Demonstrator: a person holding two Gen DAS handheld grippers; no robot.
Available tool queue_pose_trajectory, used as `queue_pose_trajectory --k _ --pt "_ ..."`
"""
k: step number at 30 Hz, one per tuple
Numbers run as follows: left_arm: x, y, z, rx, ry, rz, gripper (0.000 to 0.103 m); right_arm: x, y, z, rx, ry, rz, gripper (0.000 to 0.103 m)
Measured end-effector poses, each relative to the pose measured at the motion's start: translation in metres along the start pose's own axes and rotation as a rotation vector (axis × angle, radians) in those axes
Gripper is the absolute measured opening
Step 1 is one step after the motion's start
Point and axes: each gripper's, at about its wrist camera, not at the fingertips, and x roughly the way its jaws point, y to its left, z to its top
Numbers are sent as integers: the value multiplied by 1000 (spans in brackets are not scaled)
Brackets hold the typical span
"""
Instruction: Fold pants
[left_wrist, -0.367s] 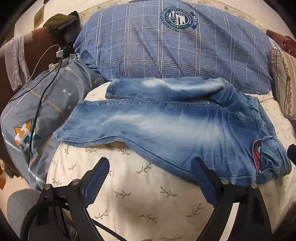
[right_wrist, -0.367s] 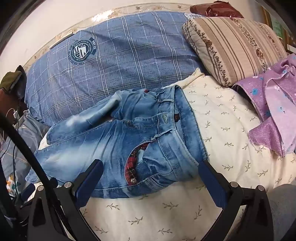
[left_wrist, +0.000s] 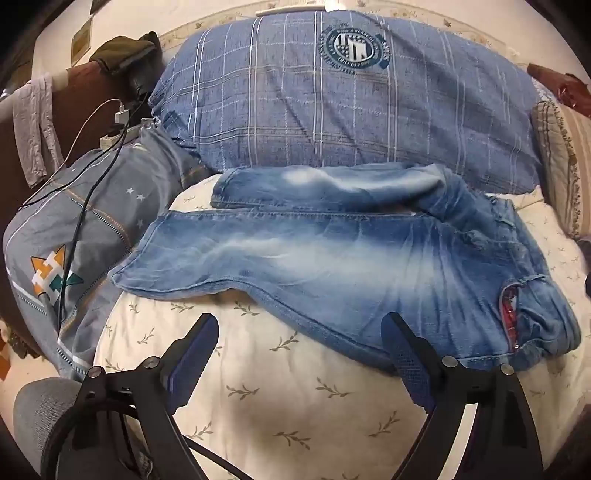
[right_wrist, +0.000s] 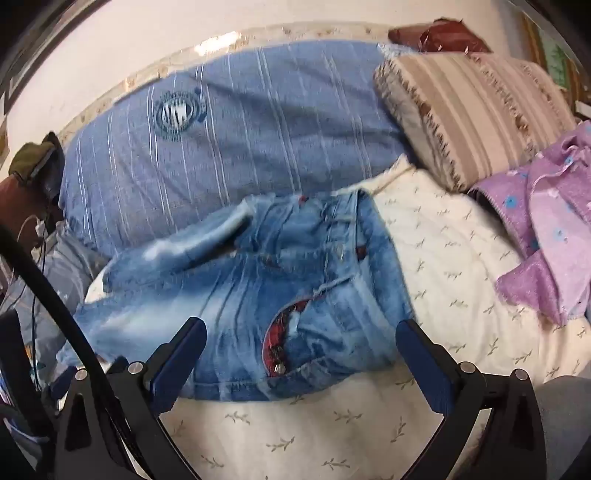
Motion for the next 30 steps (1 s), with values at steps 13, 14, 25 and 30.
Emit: queue_pose_trajectory --k 13,14,25,30 --pt "-22 -3 2 22 -4 -20 91 -32 -4 11 15 -79 26 103" --pt "-24 -3 2 19 -8 -22 91 -34 -4 12 14 -80 30 103" --pt "-22 1 0 5 7 -28 91 -30 -13 10 34 -48 32 103" --pt "-17 4 0 -8 21 -33 91 -26 -9 7 18 -31 35 103"
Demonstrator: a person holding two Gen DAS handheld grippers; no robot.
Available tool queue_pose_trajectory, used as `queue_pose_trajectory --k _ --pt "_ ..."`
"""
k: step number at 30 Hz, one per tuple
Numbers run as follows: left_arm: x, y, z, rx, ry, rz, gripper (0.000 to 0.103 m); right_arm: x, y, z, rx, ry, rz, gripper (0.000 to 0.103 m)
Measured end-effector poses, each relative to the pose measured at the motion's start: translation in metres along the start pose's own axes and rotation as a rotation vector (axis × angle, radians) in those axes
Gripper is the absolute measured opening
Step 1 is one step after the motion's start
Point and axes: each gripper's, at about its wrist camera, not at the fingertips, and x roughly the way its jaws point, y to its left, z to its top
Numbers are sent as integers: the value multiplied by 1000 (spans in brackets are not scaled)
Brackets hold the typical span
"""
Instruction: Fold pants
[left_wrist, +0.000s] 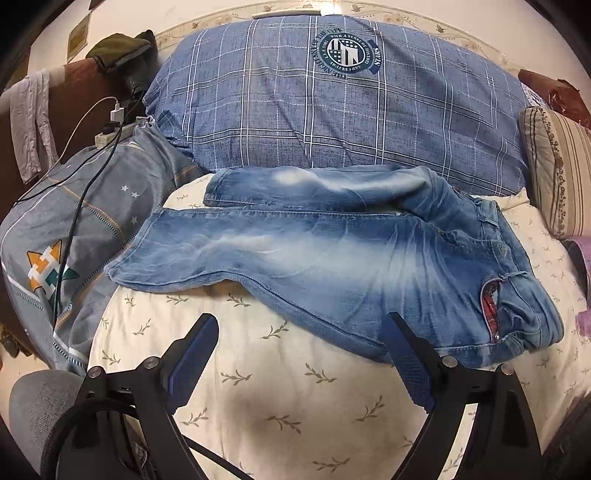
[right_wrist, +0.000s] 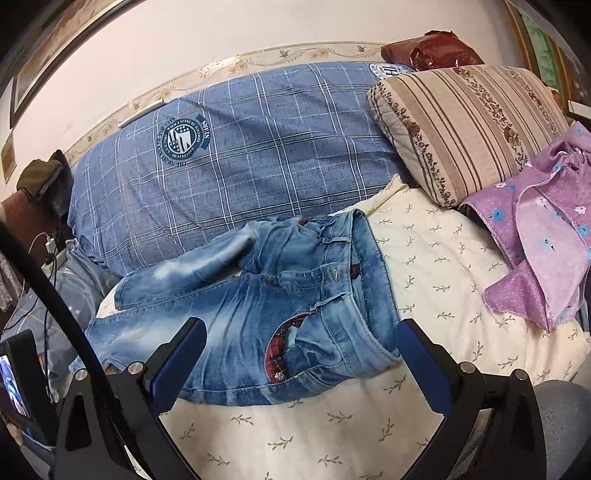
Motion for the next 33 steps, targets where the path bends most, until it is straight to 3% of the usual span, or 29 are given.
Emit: queue_pose_trajectory --k 33 --pt "-1 -2 -6 25 -12 -2 91 3 -3 -2 12 11 -13 102"
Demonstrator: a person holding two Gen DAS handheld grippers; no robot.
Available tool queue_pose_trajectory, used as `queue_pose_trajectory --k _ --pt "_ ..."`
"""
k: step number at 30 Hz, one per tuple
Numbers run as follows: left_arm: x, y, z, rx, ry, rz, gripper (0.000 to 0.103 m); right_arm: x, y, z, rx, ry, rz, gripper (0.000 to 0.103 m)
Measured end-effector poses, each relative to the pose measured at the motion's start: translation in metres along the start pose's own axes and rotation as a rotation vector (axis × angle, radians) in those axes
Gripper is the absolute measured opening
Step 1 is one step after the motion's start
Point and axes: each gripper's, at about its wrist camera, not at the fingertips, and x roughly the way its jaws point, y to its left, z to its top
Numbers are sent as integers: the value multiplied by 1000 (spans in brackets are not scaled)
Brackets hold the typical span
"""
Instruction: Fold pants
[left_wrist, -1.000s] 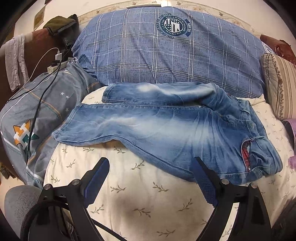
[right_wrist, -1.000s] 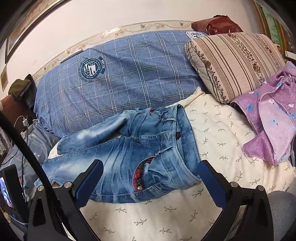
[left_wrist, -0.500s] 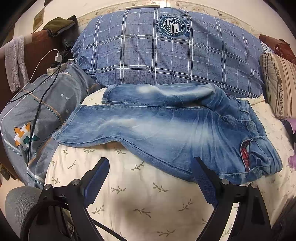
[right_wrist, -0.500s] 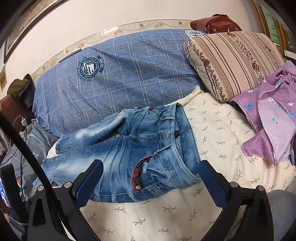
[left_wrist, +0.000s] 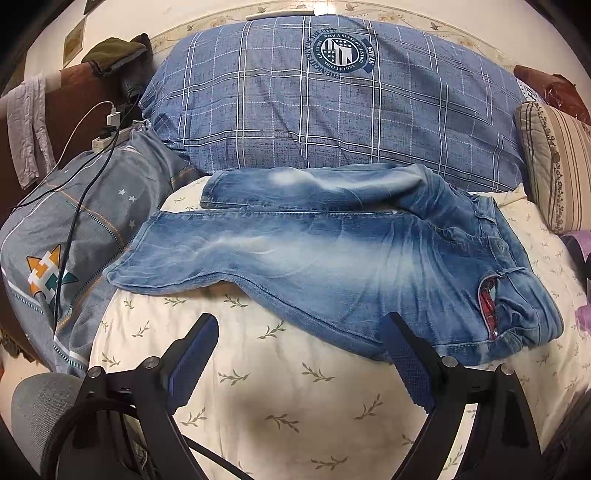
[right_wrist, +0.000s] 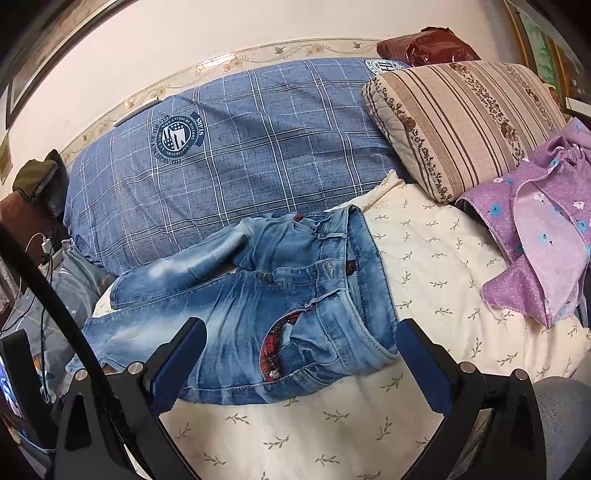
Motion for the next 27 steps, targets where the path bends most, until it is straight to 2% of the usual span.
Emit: queue_pose_trajectory --k 17,27 --pt "-4 -2 -1 9 -13 0 91 2 -2 0 5 5 -14 102" --pt "-8 2 -1 -7 -21 1 91 7 1 -2 -17 31 10 102"
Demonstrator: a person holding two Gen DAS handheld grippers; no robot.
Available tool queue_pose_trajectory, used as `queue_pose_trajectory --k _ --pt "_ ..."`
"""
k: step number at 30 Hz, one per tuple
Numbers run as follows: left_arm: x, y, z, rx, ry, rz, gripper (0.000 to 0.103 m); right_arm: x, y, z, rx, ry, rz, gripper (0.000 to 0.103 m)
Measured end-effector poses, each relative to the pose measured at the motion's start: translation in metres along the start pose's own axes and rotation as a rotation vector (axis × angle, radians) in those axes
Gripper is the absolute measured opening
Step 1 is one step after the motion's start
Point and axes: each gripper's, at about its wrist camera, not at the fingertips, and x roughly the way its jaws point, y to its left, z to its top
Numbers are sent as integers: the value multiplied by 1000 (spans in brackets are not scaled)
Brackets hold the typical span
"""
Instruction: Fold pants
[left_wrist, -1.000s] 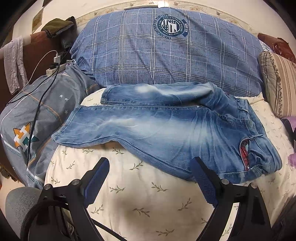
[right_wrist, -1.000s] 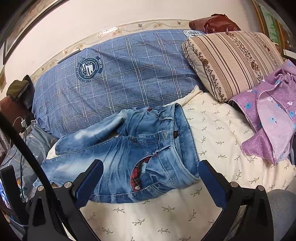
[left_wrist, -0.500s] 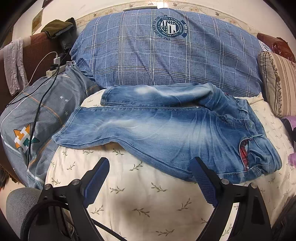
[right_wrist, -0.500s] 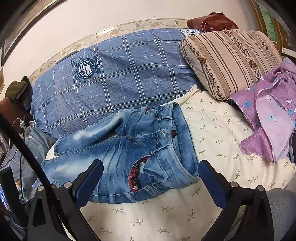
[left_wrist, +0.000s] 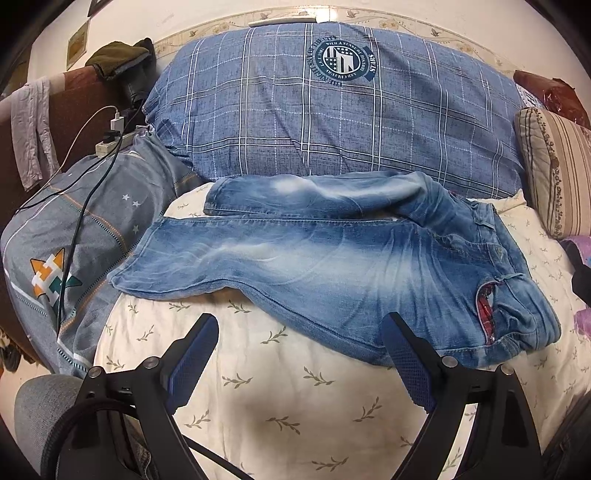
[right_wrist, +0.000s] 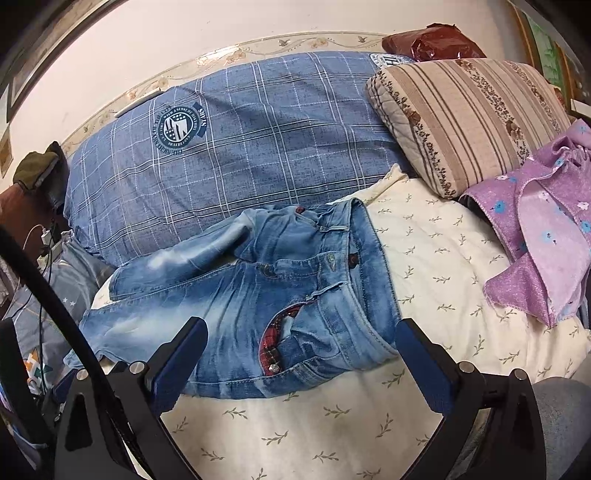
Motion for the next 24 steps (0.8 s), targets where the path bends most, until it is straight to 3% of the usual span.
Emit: queue_pose_trajectory --k 24 --pt "6 0 1 2 24 -14 91 5 -2 -2 12 30 -10 96"
